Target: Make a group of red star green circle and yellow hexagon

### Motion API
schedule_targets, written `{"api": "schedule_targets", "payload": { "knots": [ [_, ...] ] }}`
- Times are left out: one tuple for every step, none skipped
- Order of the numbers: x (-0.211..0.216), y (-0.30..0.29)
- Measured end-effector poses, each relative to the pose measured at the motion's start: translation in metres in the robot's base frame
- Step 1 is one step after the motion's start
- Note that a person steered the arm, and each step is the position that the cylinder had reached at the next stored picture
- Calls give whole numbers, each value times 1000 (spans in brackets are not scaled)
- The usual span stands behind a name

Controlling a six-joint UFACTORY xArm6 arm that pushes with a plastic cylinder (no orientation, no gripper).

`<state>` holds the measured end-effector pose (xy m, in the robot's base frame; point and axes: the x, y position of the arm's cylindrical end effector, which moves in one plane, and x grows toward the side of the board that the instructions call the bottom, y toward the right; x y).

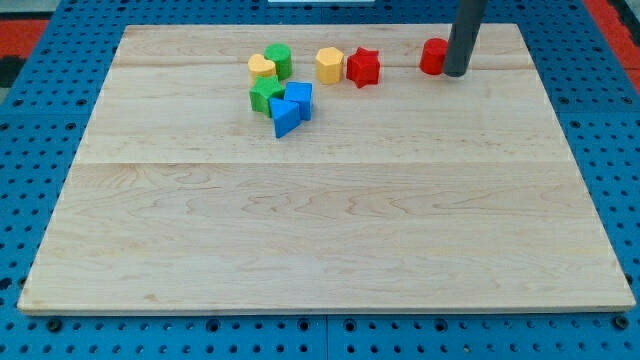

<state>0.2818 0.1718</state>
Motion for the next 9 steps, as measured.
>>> {"api": "schedule_targets", "payload": {
  "knots": [
    [-4, -8],
    [15, -15],
    [41, -35],
    [49, -99],
    [33, -158],
    [13, -142],
    [4, -106],
    [1, -79],
    [10, -96]
  ]
}}
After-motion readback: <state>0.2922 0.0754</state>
